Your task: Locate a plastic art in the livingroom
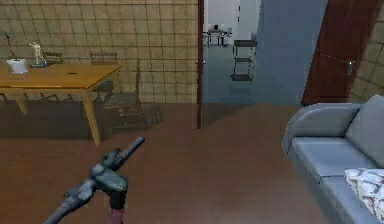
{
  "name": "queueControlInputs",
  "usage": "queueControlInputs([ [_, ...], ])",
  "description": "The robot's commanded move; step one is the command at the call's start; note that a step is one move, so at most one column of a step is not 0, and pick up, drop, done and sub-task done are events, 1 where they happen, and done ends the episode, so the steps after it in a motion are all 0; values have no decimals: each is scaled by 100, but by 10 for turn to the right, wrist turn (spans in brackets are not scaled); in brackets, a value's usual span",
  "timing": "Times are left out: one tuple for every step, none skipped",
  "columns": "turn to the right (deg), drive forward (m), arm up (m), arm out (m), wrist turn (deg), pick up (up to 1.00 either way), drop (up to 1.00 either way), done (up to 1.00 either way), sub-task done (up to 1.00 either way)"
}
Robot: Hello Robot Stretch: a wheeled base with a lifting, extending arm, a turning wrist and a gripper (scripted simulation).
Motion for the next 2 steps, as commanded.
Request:
queueControlInputs([
  [-450, 0, 0, 0, 0, 0, 0, 0, 0],
  [-270, 0, 0, 0, 0, 0, 0, 0, 0],
])
